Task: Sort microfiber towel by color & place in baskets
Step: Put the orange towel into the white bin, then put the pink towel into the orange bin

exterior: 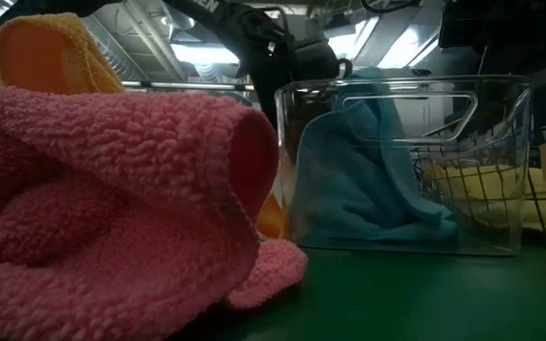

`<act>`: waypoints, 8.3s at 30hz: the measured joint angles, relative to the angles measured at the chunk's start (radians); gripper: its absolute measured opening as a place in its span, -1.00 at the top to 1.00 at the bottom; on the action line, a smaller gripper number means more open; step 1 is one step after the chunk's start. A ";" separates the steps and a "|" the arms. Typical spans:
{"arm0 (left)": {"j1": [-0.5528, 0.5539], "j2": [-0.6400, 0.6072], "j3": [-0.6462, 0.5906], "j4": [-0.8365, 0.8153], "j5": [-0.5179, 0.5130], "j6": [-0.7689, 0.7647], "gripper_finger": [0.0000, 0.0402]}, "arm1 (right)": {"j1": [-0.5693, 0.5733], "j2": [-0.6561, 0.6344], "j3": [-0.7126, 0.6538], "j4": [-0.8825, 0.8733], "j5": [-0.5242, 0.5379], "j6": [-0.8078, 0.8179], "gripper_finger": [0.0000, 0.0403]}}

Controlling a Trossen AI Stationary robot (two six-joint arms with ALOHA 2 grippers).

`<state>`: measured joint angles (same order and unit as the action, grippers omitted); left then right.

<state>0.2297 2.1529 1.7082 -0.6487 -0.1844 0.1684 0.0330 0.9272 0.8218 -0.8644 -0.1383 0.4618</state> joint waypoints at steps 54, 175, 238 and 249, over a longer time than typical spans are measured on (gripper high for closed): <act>-0.092 -0.045 0.085 0.369 0.100 0.000 0.35 | 0.000 0.000 0.000 0.001 0.000 0.000 0.09; -0.170 -0.102 0.032 -0.574 0.072 -0.166 0.38 | 0.000 0.000 -0.001 0.001 0.000 -0.026 0.09; -0.264 -0.102 0.613 -0.434 -0.067 -0.051 1.00 | 0.000 0.000 0.000 0.642 0.139 -0.381 0.09; -0.265 -0.102 0.613 -0.216 0.019 -0.006 1.00 | 0.000 0.000 0.000 0.723 0.147 -0.448 0.09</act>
<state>-0.0349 2.0510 2.3215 -0.8645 -0.1658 0.1626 0.0330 0.9276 0.8215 -0.1418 0.0086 0.0135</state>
